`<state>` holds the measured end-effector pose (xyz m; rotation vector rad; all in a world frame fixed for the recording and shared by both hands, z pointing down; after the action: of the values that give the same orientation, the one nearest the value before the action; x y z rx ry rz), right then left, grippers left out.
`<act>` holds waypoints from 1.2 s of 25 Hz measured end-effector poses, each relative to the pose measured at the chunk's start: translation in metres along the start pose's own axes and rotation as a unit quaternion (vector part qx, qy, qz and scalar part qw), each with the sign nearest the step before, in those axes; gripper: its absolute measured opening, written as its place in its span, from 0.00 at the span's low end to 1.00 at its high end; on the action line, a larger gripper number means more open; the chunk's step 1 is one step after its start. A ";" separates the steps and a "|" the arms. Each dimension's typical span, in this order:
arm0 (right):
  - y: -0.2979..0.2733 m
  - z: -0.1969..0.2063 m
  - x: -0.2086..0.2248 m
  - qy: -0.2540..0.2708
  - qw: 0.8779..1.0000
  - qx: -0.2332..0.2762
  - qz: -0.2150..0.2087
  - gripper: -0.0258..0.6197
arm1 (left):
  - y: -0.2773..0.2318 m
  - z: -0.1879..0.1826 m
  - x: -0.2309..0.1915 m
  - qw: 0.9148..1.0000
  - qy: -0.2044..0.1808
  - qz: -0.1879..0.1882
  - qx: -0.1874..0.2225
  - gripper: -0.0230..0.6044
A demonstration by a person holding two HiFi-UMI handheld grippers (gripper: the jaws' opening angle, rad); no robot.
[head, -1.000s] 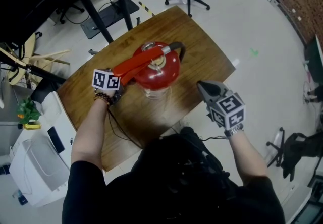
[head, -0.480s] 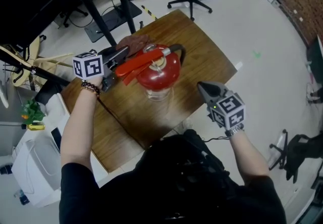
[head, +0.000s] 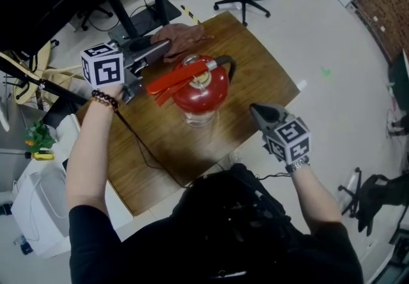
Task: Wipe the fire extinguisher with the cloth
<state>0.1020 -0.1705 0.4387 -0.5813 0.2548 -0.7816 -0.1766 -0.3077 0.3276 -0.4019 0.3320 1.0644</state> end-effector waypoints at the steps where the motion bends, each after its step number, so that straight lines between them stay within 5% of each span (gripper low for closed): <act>1: -0.001 -0.001 0.001 0.002 1.000 0.001 -0.002 0.06 | 0.000 -0.007 0.003 1.000 -0.009 0.005 -0.007 0.19; 7: 0.000 -0.003 0.003 0.003 1.000 0.000 -0.008 0.06 | -0.008 -0.035 0.016 0.997 -0.031 0.052 -0.052 0.19; 15: 0.011 0.001 0.013 -0.004 1.000 0.007 0.011 0.06 | -0.038 -0.016 0.024 0.982 -0.012 0.136 -0.129 0.19; 30: 0.013 0.021 0.017 -0.032 0.999 -0.006 0.030 0.07 | -0.079 0.047 0.004 0.953 -0.001 0.186 -0.238 0.19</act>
<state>0.1300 -0.1669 0.4479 -0.6070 0.2179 -0.7019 -0.1012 -0.3159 0.3793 -0.7899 0.1457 1.5197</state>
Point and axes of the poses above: the fingertips, and each gripper's own axes: y backward along the fingers, x to its right, z out of its underside, the point moved 4 cm from there along y, backward along the fingers, and after that the axes turned 3 degrees about y, right-handed, at the moved point
